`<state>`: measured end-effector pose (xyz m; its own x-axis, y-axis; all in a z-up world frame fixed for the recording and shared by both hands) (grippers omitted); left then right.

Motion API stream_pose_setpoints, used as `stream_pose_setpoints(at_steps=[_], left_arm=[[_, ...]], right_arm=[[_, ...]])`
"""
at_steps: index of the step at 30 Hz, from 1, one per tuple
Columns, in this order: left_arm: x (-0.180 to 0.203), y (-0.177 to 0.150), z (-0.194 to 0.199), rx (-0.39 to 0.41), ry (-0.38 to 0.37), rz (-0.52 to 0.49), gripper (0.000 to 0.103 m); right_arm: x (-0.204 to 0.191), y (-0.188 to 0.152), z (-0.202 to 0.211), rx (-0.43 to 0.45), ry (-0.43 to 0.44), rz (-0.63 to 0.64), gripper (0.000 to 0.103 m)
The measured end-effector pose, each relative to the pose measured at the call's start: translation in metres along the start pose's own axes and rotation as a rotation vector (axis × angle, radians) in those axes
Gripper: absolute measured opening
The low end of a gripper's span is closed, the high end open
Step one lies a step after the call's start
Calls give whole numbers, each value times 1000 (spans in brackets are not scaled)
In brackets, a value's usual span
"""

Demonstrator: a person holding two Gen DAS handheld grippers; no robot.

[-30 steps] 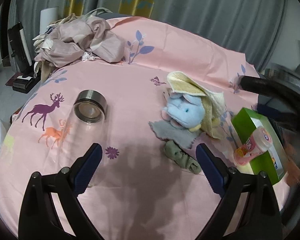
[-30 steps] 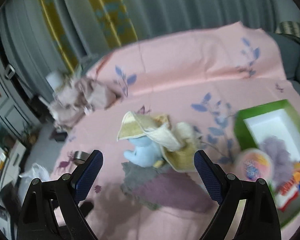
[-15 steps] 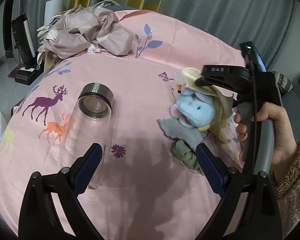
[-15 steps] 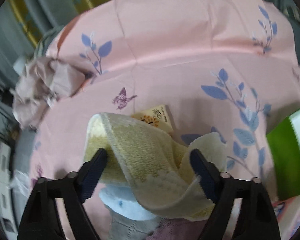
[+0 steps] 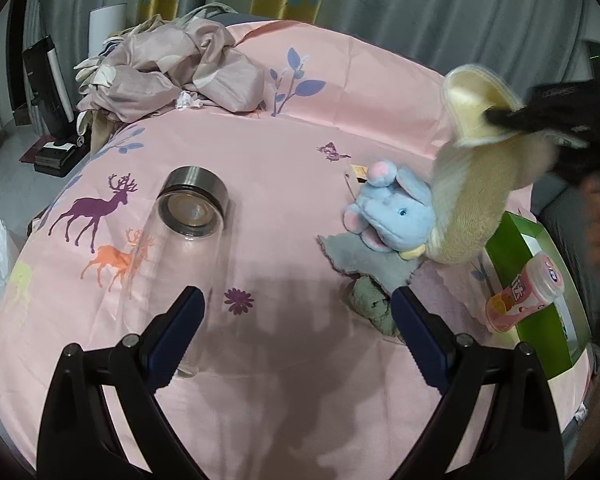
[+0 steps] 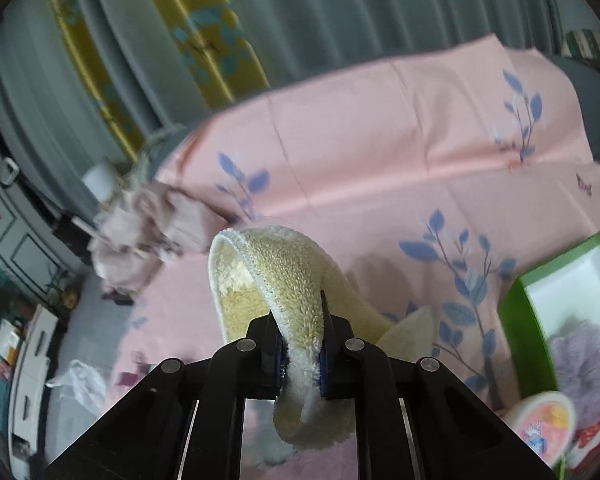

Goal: Organize soft objects
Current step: 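Lift the towel with the right gripper while the left gripper grasps its other edge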

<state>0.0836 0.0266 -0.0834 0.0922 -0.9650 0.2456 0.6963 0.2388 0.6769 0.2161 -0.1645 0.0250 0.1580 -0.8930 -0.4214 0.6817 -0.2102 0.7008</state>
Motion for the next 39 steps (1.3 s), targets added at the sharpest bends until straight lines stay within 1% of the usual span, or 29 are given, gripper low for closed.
stream_pose_setpoints(at_steps=[3,5,7,8,10,13,17,21,24,28,29,31,32,33,35,37,39], left_arm=[[-3,1,1,5,9,10,93],[-5,2,3,10,9,19,93],[-7,3,4,17,13,26,93],[-9,3,5,18,14,29,93],[-13,5,5,16,14,44,93],[-19,6,6,13,3,74,93],[-22,7,6,-5,-9,77,93],[-17,4,7,-21,-24,61,93],[-11,-2,5,-40,-35,38,93],[-3,-12,-2,-84,-21,-6,92],[-2,-13,-3,-90,-24,-9,92],[0,-16,-2,-97,-41,-9,92],[1,-16,-1,-100,-52,-8,91],[2,-17,-1,-103,-63,-8,91],[7,-19,0,-110,-82,-11,91],[12,-20,1,-118,-103,-19,91],[17,-23,1,-132,-129,-24,91]], right_arm=[[-16,2,40,34,101,10,14],[-25,-5,61,44,172,13,14],[-32,-16,73,36,227,14,14],[-34,-27,77,26,260,11,14],[-36,-49,76,-3,285,10,14],[-28,-90,58,-86,256,15,14],[-16,-133,29,-185,205,45,14],[-13,-180,-6,-318,206,88,14],[-19,-201,-22,-376,185,148,14],[-27,-206,-26,-378,175,214,14],[-28,-205,-25,-379,178,215,16],[-25,-198,-18,-378,202,187,27],[-23,-197,-13,-380,215,171,43],[-19,-193,-6,-381,224,158,66],[-16,-189,9,-350,227,154,84],[-11,-179,23,-292,210,167,84],[-1,-170,34,-254,196,142,85]])
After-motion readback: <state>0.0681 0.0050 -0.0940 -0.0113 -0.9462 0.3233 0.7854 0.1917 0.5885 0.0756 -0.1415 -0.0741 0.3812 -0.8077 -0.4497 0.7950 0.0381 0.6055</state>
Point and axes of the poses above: each gripper's, at about its wrist camera, not at the fingertips, and z roughly against the way its jaws point, x to its right, y to its top, the point moved 7 cm from there along -z, roughly the way its jaws point
